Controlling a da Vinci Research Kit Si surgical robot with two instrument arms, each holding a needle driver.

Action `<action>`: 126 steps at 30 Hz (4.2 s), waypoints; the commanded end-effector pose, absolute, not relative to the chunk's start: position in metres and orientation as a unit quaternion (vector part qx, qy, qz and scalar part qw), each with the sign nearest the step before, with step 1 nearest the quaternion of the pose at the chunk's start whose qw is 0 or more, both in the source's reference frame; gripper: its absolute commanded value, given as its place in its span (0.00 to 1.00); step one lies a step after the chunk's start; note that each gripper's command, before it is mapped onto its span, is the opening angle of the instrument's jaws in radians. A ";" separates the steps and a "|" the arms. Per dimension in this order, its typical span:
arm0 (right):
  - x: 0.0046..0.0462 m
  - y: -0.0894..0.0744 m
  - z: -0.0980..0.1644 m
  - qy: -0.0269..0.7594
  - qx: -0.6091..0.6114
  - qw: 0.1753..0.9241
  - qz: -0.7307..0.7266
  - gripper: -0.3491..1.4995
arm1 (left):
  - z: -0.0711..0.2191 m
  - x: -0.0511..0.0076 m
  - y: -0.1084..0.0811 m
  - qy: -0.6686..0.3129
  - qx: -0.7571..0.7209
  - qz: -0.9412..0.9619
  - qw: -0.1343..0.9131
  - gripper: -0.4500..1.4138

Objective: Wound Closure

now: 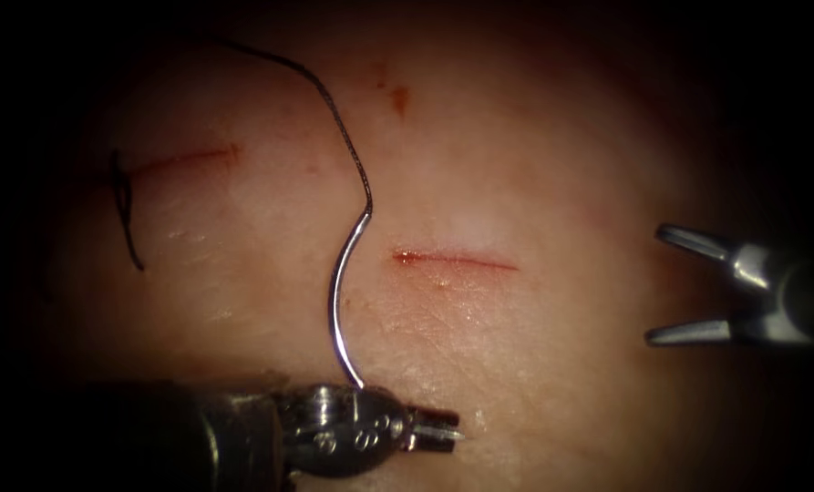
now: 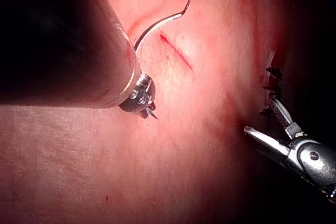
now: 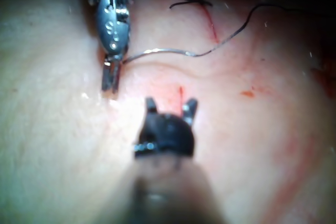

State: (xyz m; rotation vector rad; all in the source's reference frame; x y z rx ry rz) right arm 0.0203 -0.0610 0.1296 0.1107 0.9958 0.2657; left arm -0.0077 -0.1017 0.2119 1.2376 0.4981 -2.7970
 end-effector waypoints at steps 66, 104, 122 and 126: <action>0.0382 -0.059 0.142 0.571 0.365 0.606 0.416 0.28 | 0.209 -0.0037 -0.101 0.157 0.777 -0.579 0.191 0.00; 0.0311 -0.053 0.140 0.668 0.080 0.721 0.164 0.00 | 0.210 -0.0019 -0.098 0.249 0.652 -0.711 -0.086 0.60; 0.0309 -0.051 0.139 0.632 -0.138 0.763 0.003 0.00 | 0.216 -0.0012 -0.095 0.173 0.558 -0.772 -0.250 0.24; 0.0310 -0.051 0.139 0.624 -0.166 0.763 -0.023 0.00 | 0.216 -0.0017 -0.095 0.173 0.547 -0.779 -0.253 0.18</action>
